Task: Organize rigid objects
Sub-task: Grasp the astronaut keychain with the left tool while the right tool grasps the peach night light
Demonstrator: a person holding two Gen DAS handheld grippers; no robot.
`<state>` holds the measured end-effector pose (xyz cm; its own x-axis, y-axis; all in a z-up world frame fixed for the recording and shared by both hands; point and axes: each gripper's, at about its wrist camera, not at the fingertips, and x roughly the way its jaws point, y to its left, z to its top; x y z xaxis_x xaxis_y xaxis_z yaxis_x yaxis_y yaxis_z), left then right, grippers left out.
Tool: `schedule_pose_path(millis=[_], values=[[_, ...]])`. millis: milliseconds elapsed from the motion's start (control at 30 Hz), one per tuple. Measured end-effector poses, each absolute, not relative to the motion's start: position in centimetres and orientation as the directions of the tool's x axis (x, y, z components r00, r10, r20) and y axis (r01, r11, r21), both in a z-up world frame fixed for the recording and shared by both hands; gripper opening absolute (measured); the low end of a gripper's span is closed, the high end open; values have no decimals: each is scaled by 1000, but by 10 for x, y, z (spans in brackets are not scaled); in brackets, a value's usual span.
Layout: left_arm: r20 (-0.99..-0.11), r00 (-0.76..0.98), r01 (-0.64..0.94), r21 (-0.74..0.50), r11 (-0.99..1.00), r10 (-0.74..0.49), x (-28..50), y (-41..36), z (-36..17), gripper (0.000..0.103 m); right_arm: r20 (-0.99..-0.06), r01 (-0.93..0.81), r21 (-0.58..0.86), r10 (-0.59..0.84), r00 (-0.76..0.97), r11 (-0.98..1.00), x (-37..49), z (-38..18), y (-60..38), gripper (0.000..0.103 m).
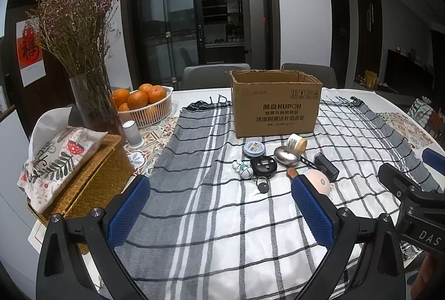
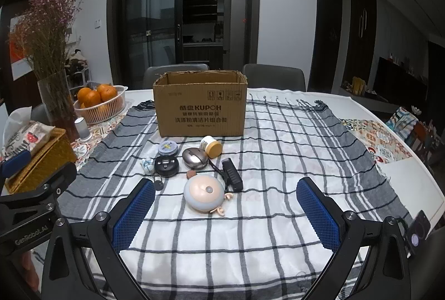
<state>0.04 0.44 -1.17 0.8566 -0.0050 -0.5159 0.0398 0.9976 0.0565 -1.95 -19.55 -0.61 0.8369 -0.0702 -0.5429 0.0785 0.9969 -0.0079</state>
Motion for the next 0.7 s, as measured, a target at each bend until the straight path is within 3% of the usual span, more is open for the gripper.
schedule_pose_path(millis=[700], values=[[-586,809,137,104,985,-50,74,6,-53,102,-642,85,26,-48,765,996,46,-53,-185,103]])
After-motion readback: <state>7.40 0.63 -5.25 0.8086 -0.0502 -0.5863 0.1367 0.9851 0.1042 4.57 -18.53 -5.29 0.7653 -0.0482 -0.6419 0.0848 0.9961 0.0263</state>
